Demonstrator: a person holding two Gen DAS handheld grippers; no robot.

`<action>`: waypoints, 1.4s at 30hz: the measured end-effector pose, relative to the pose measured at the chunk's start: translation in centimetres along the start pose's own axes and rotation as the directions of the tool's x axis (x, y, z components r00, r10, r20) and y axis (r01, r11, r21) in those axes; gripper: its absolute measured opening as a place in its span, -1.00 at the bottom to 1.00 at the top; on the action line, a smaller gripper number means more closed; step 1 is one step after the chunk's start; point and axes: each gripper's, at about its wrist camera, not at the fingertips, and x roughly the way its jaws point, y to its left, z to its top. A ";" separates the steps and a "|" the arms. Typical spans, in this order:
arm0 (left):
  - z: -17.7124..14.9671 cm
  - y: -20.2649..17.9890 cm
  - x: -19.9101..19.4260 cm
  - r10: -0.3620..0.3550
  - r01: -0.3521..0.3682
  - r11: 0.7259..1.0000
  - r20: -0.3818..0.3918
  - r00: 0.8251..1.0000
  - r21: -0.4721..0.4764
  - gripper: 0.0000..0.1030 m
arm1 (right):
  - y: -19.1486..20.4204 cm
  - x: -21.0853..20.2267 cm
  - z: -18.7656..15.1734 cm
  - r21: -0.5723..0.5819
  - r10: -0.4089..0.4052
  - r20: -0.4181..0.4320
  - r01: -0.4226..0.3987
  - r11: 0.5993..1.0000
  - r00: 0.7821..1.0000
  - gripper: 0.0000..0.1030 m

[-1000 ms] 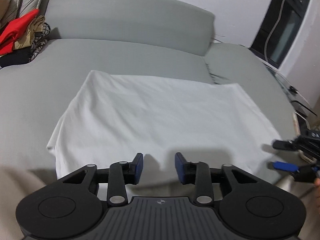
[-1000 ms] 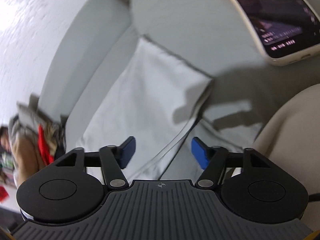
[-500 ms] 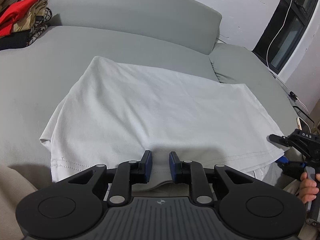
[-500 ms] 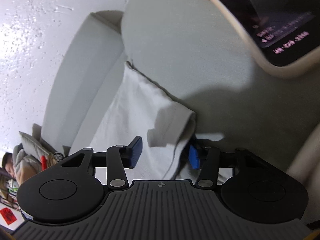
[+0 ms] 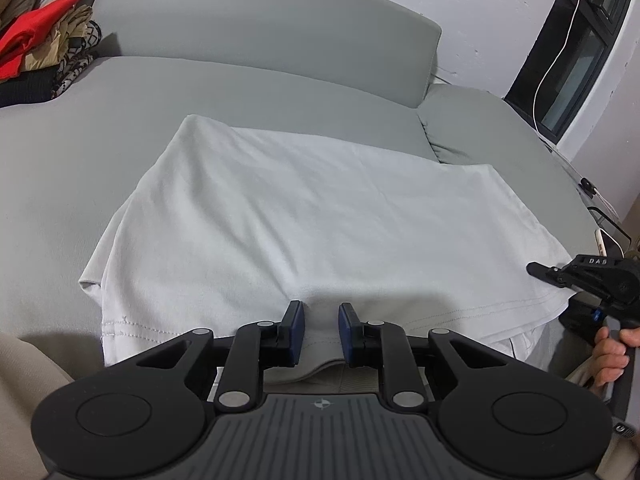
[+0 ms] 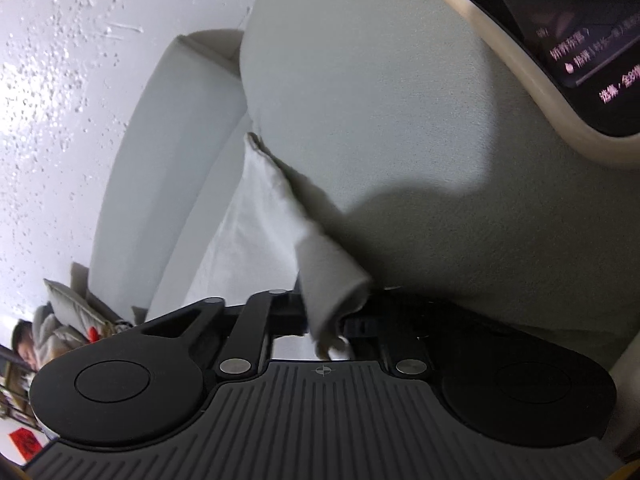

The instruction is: Fold clothes

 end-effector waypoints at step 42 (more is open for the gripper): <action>2.9 14.4 -9.8 0.175 -0.104 0.904 0.138 0.975 -0.414 -0.21 | 29.6 7.5 -23.0 -0.807 -0.104 -0.174 -0.081 0.584 0.979 -0.91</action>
